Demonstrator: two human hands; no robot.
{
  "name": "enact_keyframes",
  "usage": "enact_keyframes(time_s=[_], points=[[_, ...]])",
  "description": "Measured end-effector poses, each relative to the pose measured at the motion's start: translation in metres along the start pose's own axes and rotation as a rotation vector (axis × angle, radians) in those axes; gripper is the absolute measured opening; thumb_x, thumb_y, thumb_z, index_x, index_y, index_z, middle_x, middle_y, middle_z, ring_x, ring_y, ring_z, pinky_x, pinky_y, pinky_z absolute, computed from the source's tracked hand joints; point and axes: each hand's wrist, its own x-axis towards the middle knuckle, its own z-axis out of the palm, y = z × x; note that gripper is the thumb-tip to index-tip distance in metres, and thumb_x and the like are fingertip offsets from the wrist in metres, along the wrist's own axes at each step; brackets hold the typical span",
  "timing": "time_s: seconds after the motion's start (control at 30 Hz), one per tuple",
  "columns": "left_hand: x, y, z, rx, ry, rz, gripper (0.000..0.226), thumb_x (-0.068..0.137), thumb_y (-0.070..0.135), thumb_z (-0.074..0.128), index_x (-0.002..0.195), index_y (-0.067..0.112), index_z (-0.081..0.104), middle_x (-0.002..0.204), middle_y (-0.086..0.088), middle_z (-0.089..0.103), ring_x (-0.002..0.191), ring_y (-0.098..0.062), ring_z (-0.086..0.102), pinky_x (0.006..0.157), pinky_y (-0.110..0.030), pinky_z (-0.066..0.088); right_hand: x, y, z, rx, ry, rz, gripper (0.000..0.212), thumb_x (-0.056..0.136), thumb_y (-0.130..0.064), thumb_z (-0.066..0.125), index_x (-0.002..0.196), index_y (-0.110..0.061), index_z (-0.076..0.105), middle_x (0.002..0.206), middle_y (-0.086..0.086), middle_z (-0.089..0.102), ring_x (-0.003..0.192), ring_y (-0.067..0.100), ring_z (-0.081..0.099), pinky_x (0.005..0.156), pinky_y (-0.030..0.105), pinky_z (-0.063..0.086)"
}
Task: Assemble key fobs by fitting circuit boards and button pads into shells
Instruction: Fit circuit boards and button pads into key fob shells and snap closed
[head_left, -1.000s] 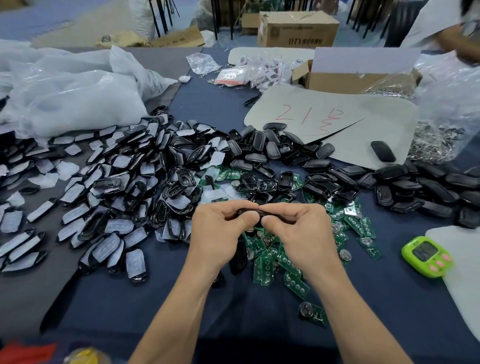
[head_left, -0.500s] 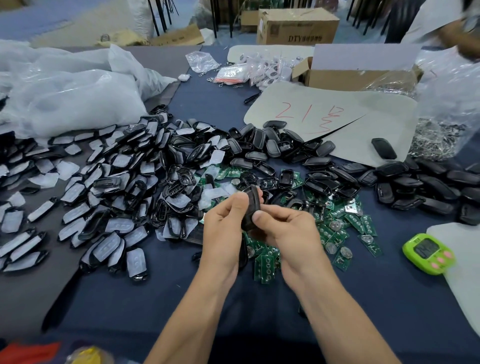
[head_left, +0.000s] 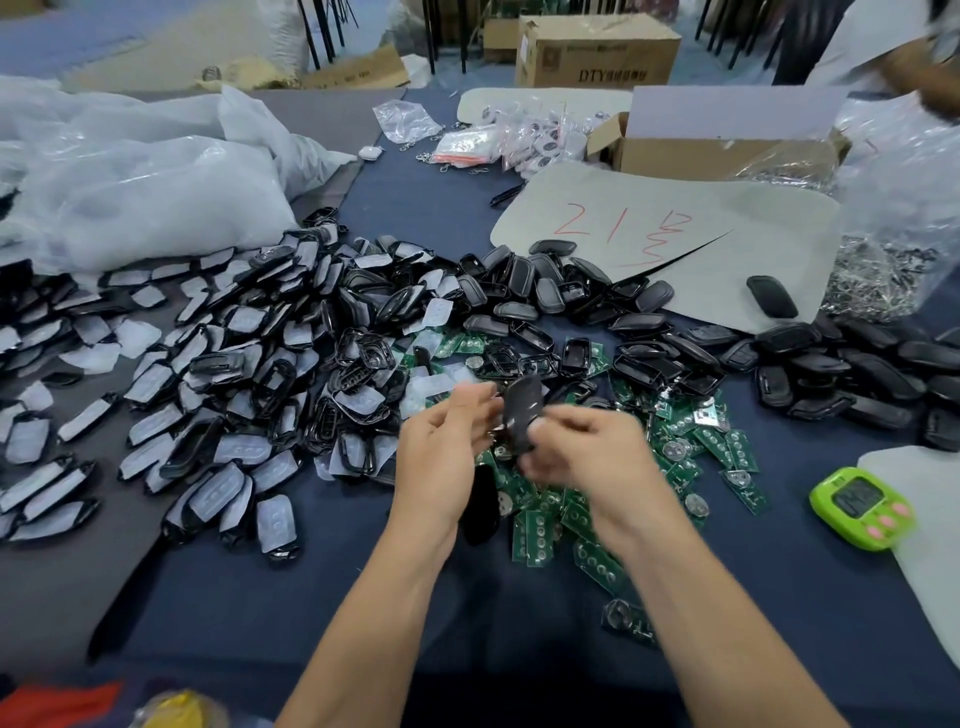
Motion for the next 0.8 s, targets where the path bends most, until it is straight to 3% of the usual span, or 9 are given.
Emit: enact_keyframes(time_s=[0.1,0.13,0.3,0.37,0.47,0.53,0.57,0.67,0.8], points=[[0.006,-0.004,-0.014,-0.002,0.076,0.015,0.019,0.106,0.028,0.057,0.104,0.029,0.076,0.098,0.006,0.082,0.099,-0.010,0.077,0.093,-0.029,0.058,0.024,-0.019,-0.032,0.573,-0.059,0.004,0.038,0.091,-0.016,0.071,0.128,-0.006,0.063,0.121,0.014,0.075,0.108,0.027,0.074,0.083,0.037,0.063],[0.009,-0.005,-0.018,0.003,0.109,0.024,0.017,0.105,0.025,0.060,0.103,0.029,0.077,0.098,0.006,0.082,0.098,-0.009,0.077,0.093,-0.028,0.058,0.031,-0.022,-0.037,0.578,-0.070,-0.012,0.044,0.091,-0.019,0.073,0.132,-0.010,0.061,0.125,0.013,0.073,0.112,0.028,0.073,0.085,0.038,0.062],[0.023,-0.009,-0.030,0.107,0.189,0.068,0.022,0.095,0.019,0.070,0.098,0.037,0.081,0.100,0.015,0.080,0.094,-0.002,0.075,0.083,-0.022,0.056,0.053,-0.019,-0.022,-0.495,0.159,-0.205,0.030,0.086,-0.010,0.076,0.107,-0.030,0.078,0.101,-0.015,0.077,0.092,0.000,0.072,0.092,0.030,0.059],[0.026,-0.009,-0.031,0.192,0.198,0.103,0.028,0.094,0.018,0.069,0.096,0.044,0.080,0.101,0.024,0.078,0.087,0.005,0.071,0.075,-0.015,0.055,0.054,-0.022,-0.010,-0.851,0.084,-0.306,0.025,0.083,-0.018,0.076,0.102,-0.035,0.079,0.087,-0.026,0.070,0.084,-0.010,0.066,0.090,0.022,0.054],[0.028,-0.010,-0.034,0.359,0.195,0.133,0.034,0.092,0.020,0.066,0.092,0.053,0.076,0.089,0.035,0.074,0.066,0.009,0.066,0.059,-0.007,0.047,0.054,-0.014,0.007,-1.271,-0.115,-0.296,0.036,0.082,-0.030,0.078,0.118,-0.035,0.075,0.106,-0.008,0.074,0.099,0.016,0.069,0.098,0.035,0.055],[0.028,-0.010,-0.036,0.492,0.171,0.136,0.035,0.092,0.019,0.066,0.092,0.054,0.074,0.076,0.022,0.075,0.041,-0.001,0.050,0.041,-0.011,0.039,0.055,-0.011,0.012,-1.381,-0.054,-0.327,0.033,0.089,-0.032,0.072,0.123,-0.035,0.073,0.116,0.001,0.073,0.110,0.025,0.065,0.101,0.038,0.052],[0.028,-0.010,-0.037,0.552,0.151,0.142,0.035,0.091,0.018,0.066,0.095,0.052,0.075,0.076,0.014,0.076,0.036,-0.003,0.044,0.038,-0.012,0.036,0.056,-0.010,0.011,-1.382,-0.008,-0.350,0.028,0.093,-0.029,0.068,0.119,-0.035,0.074,0.111,0.001,0.075,0.106,0.026,0.067,0.097,0.037,0.052],[0.028,-0.011,-0.043,0.723,0.086,0.159,0.041,0.091,0.012,0.071,0.117,0.044,0.075,0.115,0.008,0.075,0.040,0.000,0.052,0.044,-0.005,0.037,0.060,-0.010,0.002,-1.250,0.093,-0.359,0.020,0.096,-0.022,0.063,0.103,-0.032,0.078,0.086,-0.004,0.077,0.080,0.024,0.070,0.075,0.034,0.054],[0.029,-0.009,-0.045,0.836,0.051,0.174,0.044,0.096,0.009,0.069,0.126,0.040,0.072,0.135,0.013,0.066,0.066,0.022,0.054,0.059,0.004,0.035,0.061,-0.011,-0.010,-0.748,0.170,-0.342,0.020,0.095,-0.017,0.064,0.078,-0.025,0.070,0.066,-0.006,0.071,0.064,0.019,0.067,0.064,0.030,0.051]])
